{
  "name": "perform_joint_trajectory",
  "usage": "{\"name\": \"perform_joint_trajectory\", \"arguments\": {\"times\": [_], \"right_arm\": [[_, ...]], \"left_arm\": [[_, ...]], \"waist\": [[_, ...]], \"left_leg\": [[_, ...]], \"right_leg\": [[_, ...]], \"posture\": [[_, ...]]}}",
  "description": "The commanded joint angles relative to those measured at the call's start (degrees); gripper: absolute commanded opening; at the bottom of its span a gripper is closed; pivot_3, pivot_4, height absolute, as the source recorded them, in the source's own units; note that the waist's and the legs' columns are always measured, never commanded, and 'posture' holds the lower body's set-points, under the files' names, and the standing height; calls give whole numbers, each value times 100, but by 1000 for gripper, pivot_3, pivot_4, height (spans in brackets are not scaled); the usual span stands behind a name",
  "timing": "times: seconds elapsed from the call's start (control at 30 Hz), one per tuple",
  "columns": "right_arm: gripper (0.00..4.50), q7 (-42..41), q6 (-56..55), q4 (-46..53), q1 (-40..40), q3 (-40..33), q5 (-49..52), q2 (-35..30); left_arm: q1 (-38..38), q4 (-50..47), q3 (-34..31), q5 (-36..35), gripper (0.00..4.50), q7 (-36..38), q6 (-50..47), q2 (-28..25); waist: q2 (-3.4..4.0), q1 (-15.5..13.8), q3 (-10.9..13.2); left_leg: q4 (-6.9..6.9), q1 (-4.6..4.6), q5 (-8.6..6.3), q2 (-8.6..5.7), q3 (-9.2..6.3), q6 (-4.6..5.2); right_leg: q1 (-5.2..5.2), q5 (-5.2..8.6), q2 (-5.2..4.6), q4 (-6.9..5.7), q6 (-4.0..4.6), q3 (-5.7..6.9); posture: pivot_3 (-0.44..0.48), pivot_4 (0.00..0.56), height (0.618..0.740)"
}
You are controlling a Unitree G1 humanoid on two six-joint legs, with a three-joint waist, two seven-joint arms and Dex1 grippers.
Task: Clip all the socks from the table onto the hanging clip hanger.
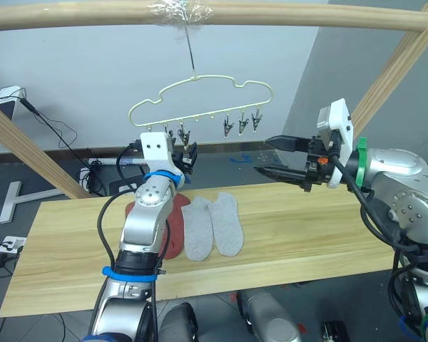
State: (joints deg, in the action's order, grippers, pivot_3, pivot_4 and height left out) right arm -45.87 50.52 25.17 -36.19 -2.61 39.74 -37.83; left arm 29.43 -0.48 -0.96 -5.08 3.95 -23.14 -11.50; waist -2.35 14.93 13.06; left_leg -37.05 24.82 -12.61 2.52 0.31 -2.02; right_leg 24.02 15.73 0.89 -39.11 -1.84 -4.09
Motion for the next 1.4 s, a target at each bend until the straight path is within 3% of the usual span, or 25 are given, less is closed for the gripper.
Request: {"name": "perform_joint_trajectory", "arguments": {"times": [0.03,0.57,1.17,1.4], "right_arm": [[3459,89,-3,297,57,-187,173,-61],[3459,425,41,545,317,-212,301,-84],[3459,645,0,666,508,-163,319,37],[3459,714,-3,695,548,-150,321,83]], "left_arm": [[211,115,-141,70,2853,-68,249,21],[854,593,-472,-147,2853,38,333,79],[893,107,-1244,-1249,2853,178,-661,10],[791,2,-1270,-1289,2853,227,-750,-104]], "waist": [[0,15,0],[0,288,0],[1,421,0],[1,420,0]], "left_leg": [[0,0,0,0,0,0],[0,0,0,-2,2,0],[-1,-2,1,-1,0,1],[-1,-3,1,-1,0,1]], "right_leg": [[0,0,0,0,0,0],[-1,0,-1,-1,-1,2],[-1,2,0,-9,-5,3],[-1,2,0,-9,-6,2]], "posture": [[-395,210,740],[-420,206,740],[-423,217,740],[-418,221,740]]}}
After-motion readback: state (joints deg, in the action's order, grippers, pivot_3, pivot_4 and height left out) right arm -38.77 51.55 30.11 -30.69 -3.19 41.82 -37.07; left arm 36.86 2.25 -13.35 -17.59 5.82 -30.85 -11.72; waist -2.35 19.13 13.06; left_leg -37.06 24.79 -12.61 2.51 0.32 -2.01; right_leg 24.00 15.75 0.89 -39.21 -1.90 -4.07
